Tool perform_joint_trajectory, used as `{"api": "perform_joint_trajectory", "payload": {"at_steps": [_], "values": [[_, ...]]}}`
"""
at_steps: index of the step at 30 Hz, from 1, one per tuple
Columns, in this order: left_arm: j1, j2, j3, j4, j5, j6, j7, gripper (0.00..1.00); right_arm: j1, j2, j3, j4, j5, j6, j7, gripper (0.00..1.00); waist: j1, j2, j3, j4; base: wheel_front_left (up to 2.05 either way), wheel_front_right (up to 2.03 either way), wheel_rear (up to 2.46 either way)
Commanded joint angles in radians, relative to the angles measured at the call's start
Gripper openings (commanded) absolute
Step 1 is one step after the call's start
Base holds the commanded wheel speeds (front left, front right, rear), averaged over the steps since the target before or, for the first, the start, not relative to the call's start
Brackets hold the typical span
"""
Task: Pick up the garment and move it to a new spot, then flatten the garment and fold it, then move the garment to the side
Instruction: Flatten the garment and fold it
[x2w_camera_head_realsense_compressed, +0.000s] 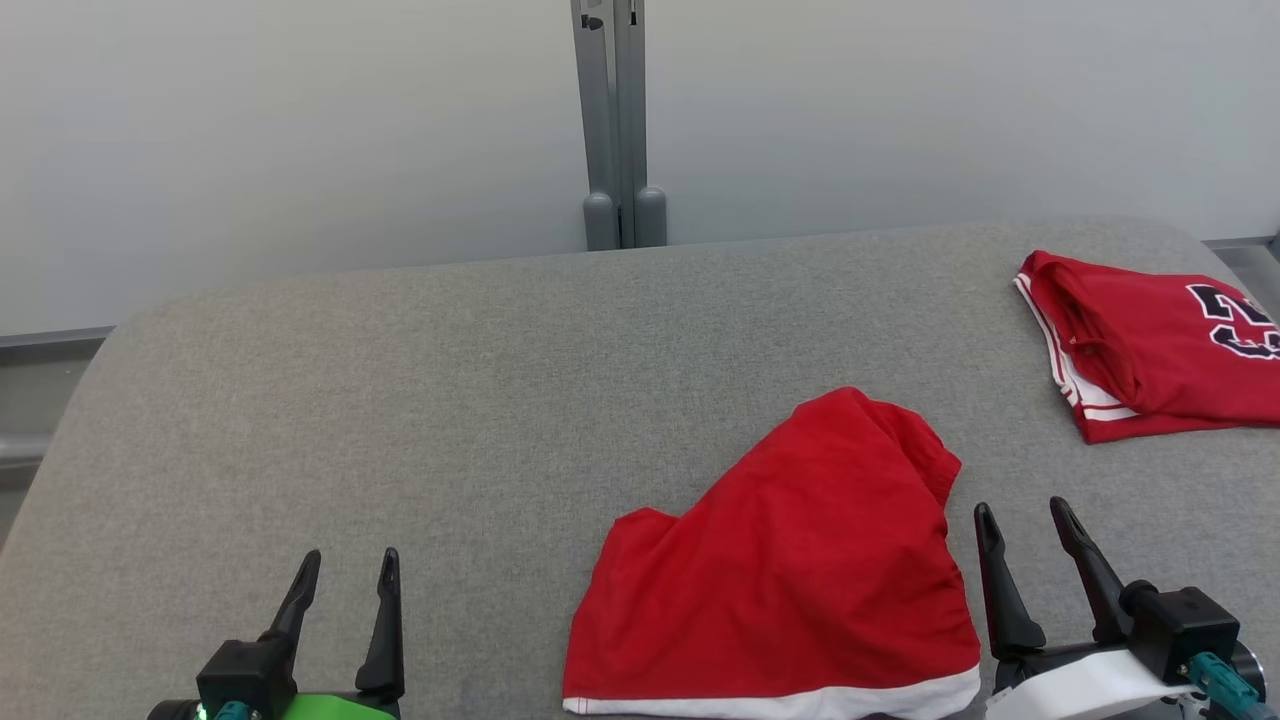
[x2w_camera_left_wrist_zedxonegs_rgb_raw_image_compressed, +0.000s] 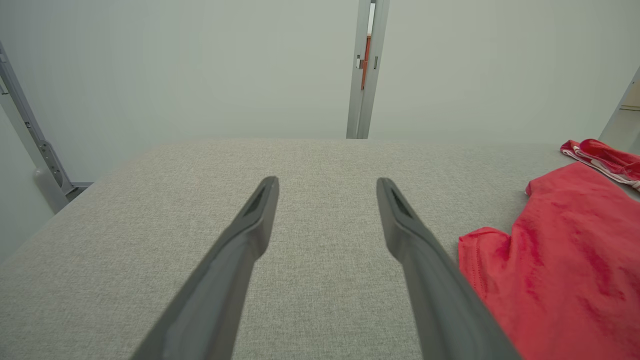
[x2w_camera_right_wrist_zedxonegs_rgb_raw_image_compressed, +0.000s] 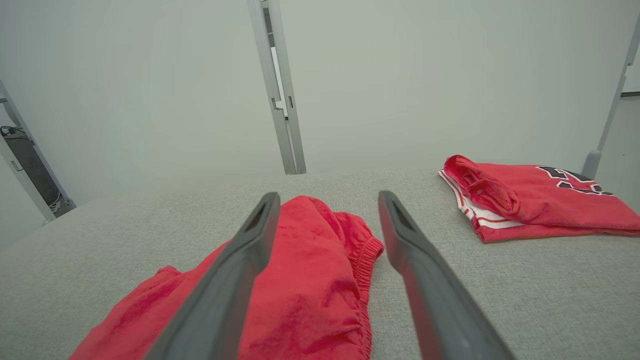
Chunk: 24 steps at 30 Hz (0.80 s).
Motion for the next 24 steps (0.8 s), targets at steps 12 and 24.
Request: {"api": "perform_joint_trajectory", "payload": {"at_steps": [12, 24], "values": [[0.014, 0.003, -0.004, -0.001, -0.001, 0.0, 0.001, 1.0, 0.01, -0.005, 0.003, 0.005, -0.008, -0.002, -0.004, 1.0, 0.0, -0.0001, 0.002, 0.0, 0.0, 0.0, 0.0], [0.012, 0.005, -0.023, 0.01, 0.002, 0.0, 0.001, 1.0, 0.005, -0.008, 0.0, 0.032, -0.003, -0.002, -0.003, 1.0, 0.0, -0.0001, 0.006, -0.001, 0.0, 0.0, 0.0]]}}
